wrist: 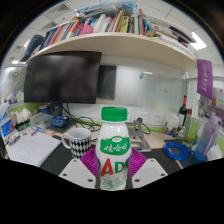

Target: Pour water

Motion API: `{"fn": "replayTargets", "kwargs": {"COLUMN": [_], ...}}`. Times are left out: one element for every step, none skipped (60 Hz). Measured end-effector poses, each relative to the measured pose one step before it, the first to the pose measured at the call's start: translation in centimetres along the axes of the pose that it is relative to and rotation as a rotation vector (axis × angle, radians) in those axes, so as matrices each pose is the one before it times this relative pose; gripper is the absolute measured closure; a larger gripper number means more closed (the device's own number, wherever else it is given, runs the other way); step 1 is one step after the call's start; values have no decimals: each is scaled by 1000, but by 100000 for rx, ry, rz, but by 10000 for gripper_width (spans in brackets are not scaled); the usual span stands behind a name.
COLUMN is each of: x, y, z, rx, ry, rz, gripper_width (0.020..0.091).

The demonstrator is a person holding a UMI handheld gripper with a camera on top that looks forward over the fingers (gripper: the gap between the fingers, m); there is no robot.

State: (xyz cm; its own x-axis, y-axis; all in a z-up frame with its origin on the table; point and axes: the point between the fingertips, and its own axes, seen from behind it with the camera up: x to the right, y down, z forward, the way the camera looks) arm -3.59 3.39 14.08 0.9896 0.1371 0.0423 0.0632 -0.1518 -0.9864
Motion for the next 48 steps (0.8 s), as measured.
{"fn": "replayTargets", "kwargs": {"x": [420, 360, 375, 338, 369, 428, 465, 458, 391, 417, 216, 293, 211, 142, 125, 200, 196, 116, 44, 63, 13, -237, -11, -8, -42, -64, -53, -34, -66, -1, -6, -48, -47, -44, -38, -1, 45, 5, -179, -22, 8, 37, 44, 45, -4, 42, 101, 2], "y": [-475, -514, -518, -535, -482, -452, -414, -383, -366, -352, -164, -258, -216, -135, -109, -184, -192, -88, -120, -117, -127, -103, -233, -374, -372, -284, -114, -164, -324, -263, -270, -341, -354, -313, -199, -170, -218, -204, -335, -197, -173, -199, -187, -147, -100, -44, -27, -65], "z": [-6, -58, 39, 197, 130, 197, 229, 285, 307, 364, 403, 369, 371, 384, 359, 381, 395, 368, 401, 539, 385, 384, 302, 259, 265, 267, 425, 214, 51, 180, 172, 192, 151, 156, 150, 151, 295, 113, 178, 124, 145, 127, 141, 136, 172, 145, 170, 162], "rx": [-129, 120, 123, -137, -191, -347, -387, -396, -444, -618, -569, -447, -566, -804, -780, -483, -407, -631, -632, -235, -533, -496, -164, 445, 637, 247, -61, -256, -21, 127, 144, 420, 560, 415, -2, -224, 112, 51, -146, -66, -5, 64, 51, -119, -412, -519, -351, -480], "ry": [900, 792, 557, 541, 558, 604, 755, 793, 574, 117, 537, 247, 30, -293, -199, 63, 319, 127, -126, -590, -218, -120, -181, -187, -164, -285, -521, -332, -127, -113, -146, -282, -322, -343, -295, -195, -150, -125, 23, -180, -195, -65, 49, -5, -130, -5, 151, 104], "rz": [-1594, -1886, -2082, -2462, -2645, -2876, -3052, -3164, -3351, -3768, -3878, -4050, -4200, -4536, -4744, -4803, -4929, -5311, -5562, -5473, -5468, -5061, -4954, -4593, -4436, -4543, -4824, -4579, -4124, -3944, -3785, -3493, -3255, -3206, -3216, -3146, -3078, -2638, -2528, -2555, -2420, -2243, -2055, -2063, -2226, -2280, -2079, -1876], "gripper_width": [747, 747, 747, 748, 747, 747, 748, 748, 748, 748, 748, 748, 748, 748, 748, 750, 749, 748, 748, 748, 747, 748, 747, 747, 747, 748, 748, 747, 748, 748, 749, 749, 748, 748, 747, 749, 749, 748, 748, 749, 749, 748, 749, 749, 749, 749, 748, 749]}}
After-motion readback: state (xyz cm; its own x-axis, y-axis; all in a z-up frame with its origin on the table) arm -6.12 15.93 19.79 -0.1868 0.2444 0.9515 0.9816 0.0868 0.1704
